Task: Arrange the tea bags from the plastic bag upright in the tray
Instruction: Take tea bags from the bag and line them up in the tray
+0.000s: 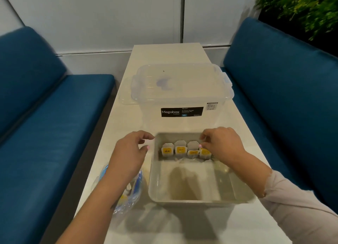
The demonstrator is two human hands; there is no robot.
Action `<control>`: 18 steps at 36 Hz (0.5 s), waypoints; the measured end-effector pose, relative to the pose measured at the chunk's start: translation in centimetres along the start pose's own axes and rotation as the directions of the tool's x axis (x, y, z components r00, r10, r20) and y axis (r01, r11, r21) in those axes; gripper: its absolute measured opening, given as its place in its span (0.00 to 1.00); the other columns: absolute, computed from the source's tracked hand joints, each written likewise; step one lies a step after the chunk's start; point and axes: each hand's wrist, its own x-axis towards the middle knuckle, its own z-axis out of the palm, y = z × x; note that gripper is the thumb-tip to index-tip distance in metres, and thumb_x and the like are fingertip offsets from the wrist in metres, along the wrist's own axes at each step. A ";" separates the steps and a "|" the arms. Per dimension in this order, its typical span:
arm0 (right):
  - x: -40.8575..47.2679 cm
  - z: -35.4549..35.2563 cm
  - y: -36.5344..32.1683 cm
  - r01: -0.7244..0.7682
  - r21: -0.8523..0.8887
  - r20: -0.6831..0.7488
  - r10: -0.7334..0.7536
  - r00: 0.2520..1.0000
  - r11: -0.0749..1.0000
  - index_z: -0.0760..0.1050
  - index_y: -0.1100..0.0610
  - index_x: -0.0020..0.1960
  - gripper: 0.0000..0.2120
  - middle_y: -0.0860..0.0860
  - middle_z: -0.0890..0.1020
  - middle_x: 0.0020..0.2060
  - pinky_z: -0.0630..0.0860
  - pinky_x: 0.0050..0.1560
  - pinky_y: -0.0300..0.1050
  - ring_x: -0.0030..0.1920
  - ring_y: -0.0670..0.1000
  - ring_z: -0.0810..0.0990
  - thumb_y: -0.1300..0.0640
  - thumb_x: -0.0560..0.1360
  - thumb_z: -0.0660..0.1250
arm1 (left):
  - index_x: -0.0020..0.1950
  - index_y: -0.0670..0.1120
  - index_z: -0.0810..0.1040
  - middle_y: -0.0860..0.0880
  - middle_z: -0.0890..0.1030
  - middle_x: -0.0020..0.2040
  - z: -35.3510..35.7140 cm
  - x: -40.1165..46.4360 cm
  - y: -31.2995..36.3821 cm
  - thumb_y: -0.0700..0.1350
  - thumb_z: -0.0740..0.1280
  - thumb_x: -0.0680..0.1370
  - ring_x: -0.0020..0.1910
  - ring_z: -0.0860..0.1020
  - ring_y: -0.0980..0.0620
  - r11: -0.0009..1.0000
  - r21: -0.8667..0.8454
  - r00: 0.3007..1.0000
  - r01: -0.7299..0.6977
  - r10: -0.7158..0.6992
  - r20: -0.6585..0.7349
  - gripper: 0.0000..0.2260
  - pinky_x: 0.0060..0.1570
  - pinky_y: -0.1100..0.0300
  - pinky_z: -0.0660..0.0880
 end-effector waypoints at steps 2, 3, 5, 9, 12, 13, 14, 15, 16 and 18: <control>0.1 -0.5 -1.4 0.017 0.036 -0.014 -0.017 1.000 0.999 0.78 0.44 0.55 0.10 0.44 0.83 0.47 0.70 0.48 0.43 0.51 0.51 0.77 0.45 0.75 0.66 | 0.49 0.54 0.79 0.58 0.76 0.46 -1.3 -0.2 -0.7 0.36 0.67 0.76 0.49 0.74 0.59 1.000 -0.007 0.999 0.028 -0.028 -0.020 0.12 0.49 0.66 0.66; 0.1 -0.7 -2.2 0.034 0.046 -0.011 -0.033 0.999 0.998 0.78 0.44 0.56 0.10 0.43 0.83 0.48 0.69 0.48 0.42 0.52 0.50 0.77 0.46 0.76 0.65 | 0.47 0.56 0.79 0.59 0.75 0.45 -1.9 -0.4 -1.2 0.36 0.67 0.76 0.50 0.74 0.58 0.999 -0.006 0.999 0.037 -0.038 -0.032 0.13 0.48 0.66 0.66; 0.0 -1.1 -3.9 0.083 0.059 0.000 -0.083 0.997 0.995 0.77 0.45 0.57 0.10 0.43 0.83 0.49 0.65 0.48 0.41 0.52 0.50 0.76 0.47 0.77 0.64 | 0.42 0.58 0.77 0.57 0.77 0.48 -2.9 -0.6 -2.4 0.36 0.67 0.76 0.52 0.74 0.58 0.998 -0.007 0.997 0.060 -0.061 -0.054 0.15 0.46 0.69 0.67; -0.4 -1.1 -7.3 0.183 0.105 -0.012 -0.183 0.983 0.977 0.78 0.46 0.56 0.10 0.43 0.83 0.48 0.63 0.50 0.42 0.52 0.50 0.76 0.47 0.76 0.65 | 0.41 0.57 0.78 0.60 0.78 0.50 -4.4 -1.6 -4.3 0.37 0.69 0.75 0.51 0.73 0.61 0.992 0.012 0.990 0.122 -0.121 -0.069 0.13 0.50 0.68 0.65; -0.7 -0.9 -9.6 0.241 0.151 0.004 -0.245 0.970 0.959 0.78 0.47 0.56 0.09 0.43 0.83 0.49 0.63 0.47 0.41 0.52 0.49 0.76 0.48 0.76 0.65 | 0.41 0.57 0.78 0.59 0.77 0.50 -5.0 -2.5 -5.5 0.40 0.71 0.73 0.51 0.73 0.60 0.990 0.048 0.989 0.136 -0.133 -0.062 0.11 0.53 0.66 0.66; -0.8 -0.8 -10.3 0.263 0.159 0.011 -0.268 0.963 0.952 0.78 0.46 0.56 0.09 0.43 0.83 0.49 0.63 0.47 0.40 0.51 0.48 0.76 0.48 0.76 0.65 | 0.41 0.57 0.78 0.59 0.77 0.50 -5.1 -2.8 -5.8 0.41 0.71 0.73 0.51 0.73 0.59 0.988 0.051 0.988 0.146 -0.143 -0.057 0.10 0.52 0.65 0.66; -1.0 -0.8 -11.1 0.279 0.168 0.020 -0.287 0.958 0.945 0.78 0.46 0.56 0.09 0.43 0.82 0.48 0.63 0.46 0.40 0.51 0.48 0.76 0.48 0.76 0.65 | 0.41 0.57 0.78 0.59 0.78 0.50 -5.2 -3.0 -6.2 0.42 0.72 0.73 0.51 0.73 0.59 0.986 0.049 0.986 0.158 -0.155 -0.054 0.10 0.52 0.65 0.67; -1.1 -0.6 -11.8 0.291 0.179 0.031 -0.301 0.953 0.940 0.78 0.45 0.56 0.09 0.42 0.82 0.48 0.63 0.46 0.40 0.51 0.47 0.75 0.47 0.76 0.65 | 0.40 0.57 0.78 0.59 0.78 0.50 -5.3 -3.3 -6.6 0.43 0.72 0.72 0.52 0.74 0.59 0.984 0.044 0.984 0.173 -0.171 -0.052 0.09 0.51 0.64 0.67; -1.2 -0.4 -12.4 0.301 0.185 0.042 -0.314 0.948 0.935 0.78 0.45 0.56 0.09 0.42 0.82 0.48 0.62 0.45 0.40 0.51 0.47 0.76 0.47 0.76 0.65 | 0.40 0.57 0.78 0.59 0.78 0.50 -5.3 -3.5 -6.8 0.43 0.73 0.72 0.52 0.74 0.59 0.981 0.036 0.981 0.190 -0.188 -0.049 0.09 0.51 0.63 0.68; -1.5 0.1 -13.8 0.325 0.186 0.057 -0.341 0.939 0.927 0.78 0.45 0.56 0.09 0.42 0.82 0.47 0.63 0.44 0.39 0.51 0.46 0.77 0.48 0.76 0.65 | 0.40 0.57 0.78 0.59 0.77 0.51 -5.3 -4.1 -7.3 0.44 0.73 0.72 0.53 0.74 0.59 0.976 0.024 0.975 0.216 -0.214 -0.051 0.08 0.50 0.63 0.68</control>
